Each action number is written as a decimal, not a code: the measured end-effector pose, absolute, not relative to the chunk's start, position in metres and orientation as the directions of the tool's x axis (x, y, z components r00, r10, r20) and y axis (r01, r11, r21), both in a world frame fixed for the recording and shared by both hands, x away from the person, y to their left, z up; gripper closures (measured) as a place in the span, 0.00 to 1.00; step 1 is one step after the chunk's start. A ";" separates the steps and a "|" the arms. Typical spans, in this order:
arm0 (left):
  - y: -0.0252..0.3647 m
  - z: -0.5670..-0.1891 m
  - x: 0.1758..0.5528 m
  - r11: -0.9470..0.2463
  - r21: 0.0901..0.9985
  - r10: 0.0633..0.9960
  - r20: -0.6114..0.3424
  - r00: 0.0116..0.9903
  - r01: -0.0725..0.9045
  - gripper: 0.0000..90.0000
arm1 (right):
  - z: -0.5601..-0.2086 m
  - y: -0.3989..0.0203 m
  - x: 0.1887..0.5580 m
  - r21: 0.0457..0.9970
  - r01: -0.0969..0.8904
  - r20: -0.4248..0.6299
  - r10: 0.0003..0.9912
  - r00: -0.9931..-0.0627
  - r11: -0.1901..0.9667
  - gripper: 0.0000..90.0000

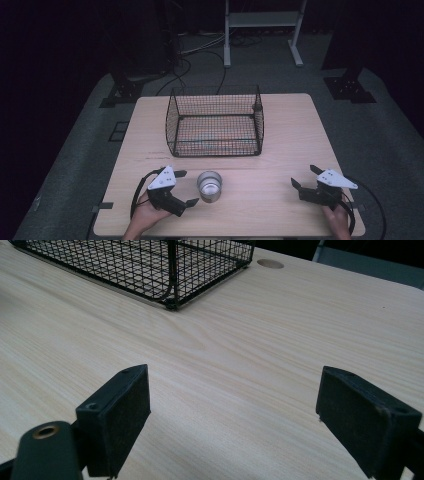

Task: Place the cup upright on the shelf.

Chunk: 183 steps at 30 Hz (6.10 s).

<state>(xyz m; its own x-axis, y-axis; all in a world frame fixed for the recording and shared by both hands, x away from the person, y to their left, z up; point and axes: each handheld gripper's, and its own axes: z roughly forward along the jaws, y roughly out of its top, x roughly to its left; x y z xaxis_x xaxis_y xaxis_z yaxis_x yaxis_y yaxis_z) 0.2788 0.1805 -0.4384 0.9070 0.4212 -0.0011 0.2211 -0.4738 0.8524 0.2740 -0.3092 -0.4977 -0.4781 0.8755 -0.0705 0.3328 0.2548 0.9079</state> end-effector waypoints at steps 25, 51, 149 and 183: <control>0.151 -0.453 0.299 -0.558 0.792 0.371 -0.027 0.928 0.246 0.01 | -0.498 -0.309 0.274 0.910 0.329 -0.068 0.874 -0.481 0.252 0.15; 0.135 -0.466 0.314 -0.587 0.772 0.319 -0.055 0.946 0.243 0.19 | -0.498 -0.310 0.274 0.912 0.326 -0.066 0.872 -0.485 0.251 0.15; 0.093 -0.296 0.432 -0.612 0.775 0.286 0.031 0.958 0.158 0.20 | -0.498 -0.311 0.275 0.918 0.319 -0.052 0.868 -0.494 0.236 0.15; 0.070 -0.317 0.508 -0.635 0.722 0.379 -0.020 0.925 0.275 0.20 | -0.498 -0.313 0.275 0.921 0.323 -0.033 0.868 -0.496 0.219 0.15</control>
